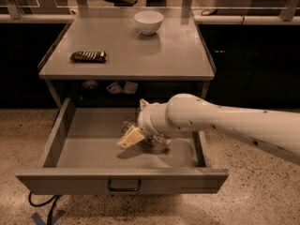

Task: Pick water bottle from top drawer and place on counter

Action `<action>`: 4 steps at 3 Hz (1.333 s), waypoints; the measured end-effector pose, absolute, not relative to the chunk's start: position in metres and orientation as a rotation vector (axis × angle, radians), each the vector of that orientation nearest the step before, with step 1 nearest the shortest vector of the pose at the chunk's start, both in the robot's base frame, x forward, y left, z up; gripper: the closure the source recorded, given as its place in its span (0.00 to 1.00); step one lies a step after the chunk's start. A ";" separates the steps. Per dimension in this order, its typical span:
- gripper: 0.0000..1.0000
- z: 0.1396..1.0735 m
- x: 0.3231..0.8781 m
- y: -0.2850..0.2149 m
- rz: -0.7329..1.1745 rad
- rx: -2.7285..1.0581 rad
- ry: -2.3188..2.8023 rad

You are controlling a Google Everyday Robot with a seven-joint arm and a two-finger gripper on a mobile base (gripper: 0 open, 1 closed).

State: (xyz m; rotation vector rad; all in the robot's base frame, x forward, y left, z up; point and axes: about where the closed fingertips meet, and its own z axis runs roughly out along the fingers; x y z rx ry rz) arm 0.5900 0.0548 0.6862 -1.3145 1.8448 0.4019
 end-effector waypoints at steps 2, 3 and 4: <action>0.00 0.655 0.582 0.026 0.145 -1.398 1.969; 0.00 0.651 0.590 0.025 0.129 -1.385 2.000; 0.00 0.638 0.592 0.039 0.230 -1.391 2.016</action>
Offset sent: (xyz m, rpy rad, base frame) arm -0.0106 0.0001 -0.0627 -0.3800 0.0148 -0.0707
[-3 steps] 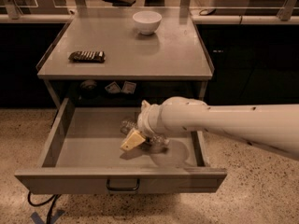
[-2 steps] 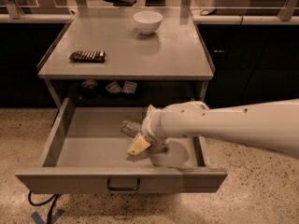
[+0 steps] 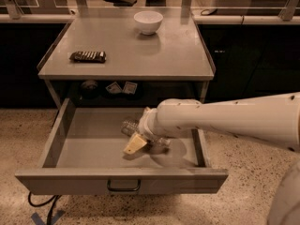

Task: Pick water bottle from top drawer and place on counter

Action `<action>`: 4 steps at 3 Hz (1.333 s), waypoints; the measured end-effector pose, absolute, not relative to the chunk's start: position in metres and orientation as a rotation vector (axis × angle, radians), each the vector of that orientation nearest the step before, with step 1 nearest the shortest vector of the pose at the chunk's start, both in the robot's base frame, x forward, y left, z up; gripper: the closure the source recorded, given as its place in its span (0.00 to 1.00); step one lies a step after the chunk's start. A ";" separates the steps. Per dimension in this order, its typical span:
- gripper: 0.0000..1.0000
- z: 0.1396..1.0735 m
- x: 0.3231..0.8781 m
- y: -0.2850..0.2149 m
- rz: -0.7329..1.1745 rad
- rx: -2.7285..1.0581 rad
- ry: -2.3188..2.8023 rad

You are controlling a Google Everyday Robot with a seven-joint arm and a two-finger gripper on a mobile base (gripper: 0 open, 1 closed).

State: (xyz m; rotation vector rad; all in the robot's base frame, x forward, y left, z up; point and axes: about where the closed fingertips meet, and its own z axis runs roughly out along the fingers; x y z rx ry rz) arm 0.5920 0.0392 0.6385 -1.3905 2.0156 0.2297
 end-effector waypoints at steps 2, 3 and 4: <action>0.00 0.607 0.596 0.056 0.429 -1.460 1.968; 0.19 0.607 0.596 0.056 0.429 -1.460 1.968; 0.43 0.607 0.596 0.056 0.429 -1.460 1.968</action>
Offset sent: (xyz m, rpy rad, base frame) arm -0.0002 0.0139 -0.0178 0.0765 0.0669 0.0635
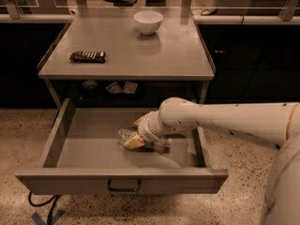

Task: Pick water bottle from top drawer and place on counter

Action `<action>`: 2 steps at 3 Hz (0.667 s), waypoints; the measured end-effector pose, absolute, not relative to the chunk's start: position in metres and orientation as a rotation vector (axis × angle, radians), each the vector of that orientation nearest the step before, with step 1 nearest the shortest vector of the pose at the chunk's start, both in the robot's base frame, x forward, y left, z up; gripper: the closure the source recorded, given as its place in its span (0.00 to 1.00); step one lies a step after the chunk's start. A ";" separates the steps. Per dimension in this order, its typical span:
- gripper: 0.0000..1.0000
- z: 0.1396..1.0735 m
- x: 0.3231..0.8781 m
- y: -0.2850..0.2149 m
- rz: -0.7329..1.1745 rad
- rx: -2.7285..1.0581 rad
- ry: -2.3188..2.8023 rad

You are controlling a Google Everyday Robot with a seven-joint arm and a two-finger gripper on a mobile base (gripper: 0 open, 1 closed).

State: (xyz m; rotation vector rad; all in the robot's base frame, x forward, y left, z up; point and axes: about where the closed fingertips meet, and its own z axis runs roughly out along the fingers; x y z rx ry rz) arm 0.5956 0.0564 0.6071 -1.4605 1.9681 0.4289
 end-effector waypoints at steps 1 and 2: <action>0.66 0.607 0.596 0.056 0.429 -1.460 1.968; 0.89 0.612 0.589 0.054 0.407 -1.449 1.964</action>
Offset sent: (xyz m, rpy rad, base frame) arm -0.0141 -0.0065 0.0127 -0.0062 -0.0412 -0.0302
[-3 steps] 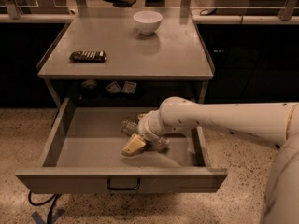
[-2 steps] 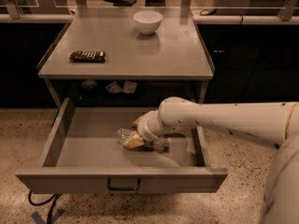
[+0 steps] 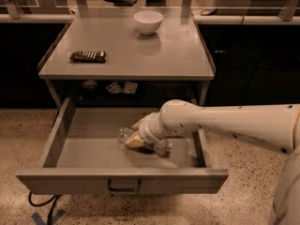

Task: Pick water bottle from top drawer and place on counter

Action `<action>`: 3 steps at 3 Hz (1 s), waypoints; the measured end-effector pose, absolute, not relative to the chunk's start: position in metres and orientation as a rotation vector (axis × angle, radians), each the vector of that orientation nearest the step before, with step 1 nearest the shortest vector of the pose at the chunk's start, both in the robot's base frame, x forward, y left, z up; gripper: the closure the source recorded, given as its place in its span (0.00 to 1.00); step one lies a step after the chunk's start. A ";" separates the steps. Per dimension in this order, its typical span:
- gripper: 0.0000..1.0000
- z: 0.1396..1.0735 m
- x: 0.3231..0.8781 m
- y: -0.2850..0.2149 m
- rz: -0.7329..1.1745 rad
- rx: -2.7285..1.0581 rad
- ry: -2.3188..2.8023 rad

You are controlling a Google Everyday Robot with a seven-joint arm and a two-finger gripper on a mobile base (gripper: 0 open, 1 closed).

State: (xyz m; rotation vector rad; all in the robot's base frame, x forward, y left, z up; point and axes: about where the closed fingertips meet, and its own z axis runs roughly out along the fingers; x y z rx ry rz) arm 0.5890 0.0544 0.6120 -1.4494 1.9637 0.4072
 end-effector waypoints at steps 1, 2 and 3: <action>1.00 0.639 0.571 0.038 0.323 -1.423 1.965; 1.00 0.700 0.563 0.015 0.188 -1.408 1.957; 1.00 0.774 0.574 -0.012 0.014 -1.372 1.909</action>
Offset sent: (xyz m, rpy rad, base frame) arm -0.0316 -0.0771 0.1782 -0.1737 -0.2289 -0.1605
